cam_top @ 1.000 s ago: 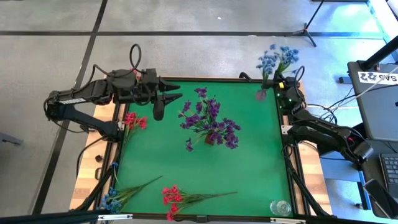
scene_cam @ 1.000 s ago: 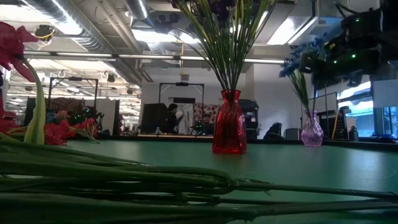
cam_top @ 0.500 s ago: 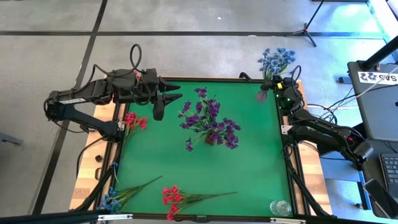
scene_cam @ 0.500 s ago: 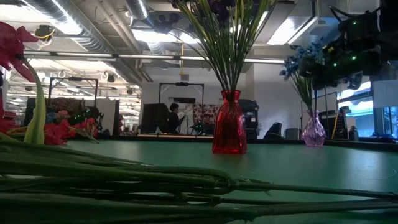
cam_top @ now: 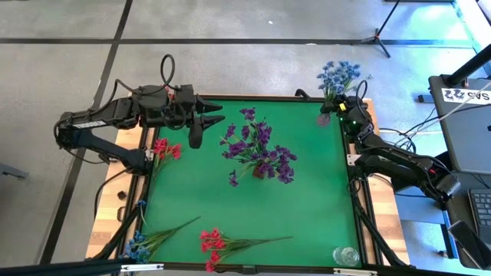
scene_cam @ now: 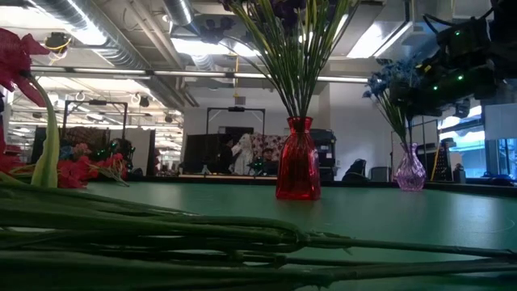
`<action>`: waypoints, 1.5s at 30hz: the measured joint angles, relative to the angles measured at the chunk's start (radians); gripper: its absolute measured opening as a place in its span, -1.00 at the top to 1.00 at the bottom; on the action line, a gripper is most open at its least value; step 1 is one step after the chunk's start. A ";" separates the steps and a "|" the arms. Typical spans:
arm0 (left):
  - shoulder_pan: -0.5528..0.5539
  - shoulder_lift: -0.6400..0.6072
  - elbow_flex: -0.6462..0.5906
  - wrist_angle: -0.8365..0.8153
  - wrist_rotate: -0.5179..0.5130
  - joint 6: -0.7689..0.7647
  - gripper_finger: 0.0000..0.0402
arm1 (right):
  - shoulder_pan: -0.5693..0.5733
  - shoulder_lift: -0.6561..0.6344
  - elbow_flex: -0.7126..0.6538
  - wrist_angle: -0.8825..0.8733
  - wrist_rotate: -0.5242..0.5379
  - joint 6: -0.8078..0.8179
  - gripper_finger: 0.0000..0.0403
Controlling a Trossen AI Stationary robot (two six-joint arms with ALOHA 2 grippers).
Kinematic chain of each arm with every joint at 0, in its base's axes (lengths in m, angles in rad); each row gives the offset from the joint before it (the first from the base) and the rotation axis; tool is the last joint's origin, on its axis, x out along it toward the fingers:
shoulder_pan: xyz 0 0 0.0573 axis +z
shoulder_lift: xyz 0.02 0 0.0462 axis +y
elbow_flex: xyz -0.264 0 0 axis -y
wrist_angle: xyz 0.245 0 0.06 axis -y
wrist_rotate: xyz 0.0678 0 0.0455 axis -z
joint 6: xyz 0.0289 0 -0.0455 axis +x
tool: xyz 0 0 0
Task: Sort flowers into vase by color
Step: Put the top blue flowers into the violet vase
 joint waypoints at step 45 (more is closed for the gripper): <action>0.048 0.000 0.000 -0.048 0.054 -0.281 0.18 | -0.001 -0.183 0.376 -1.027 -0.235 0.046 -0.23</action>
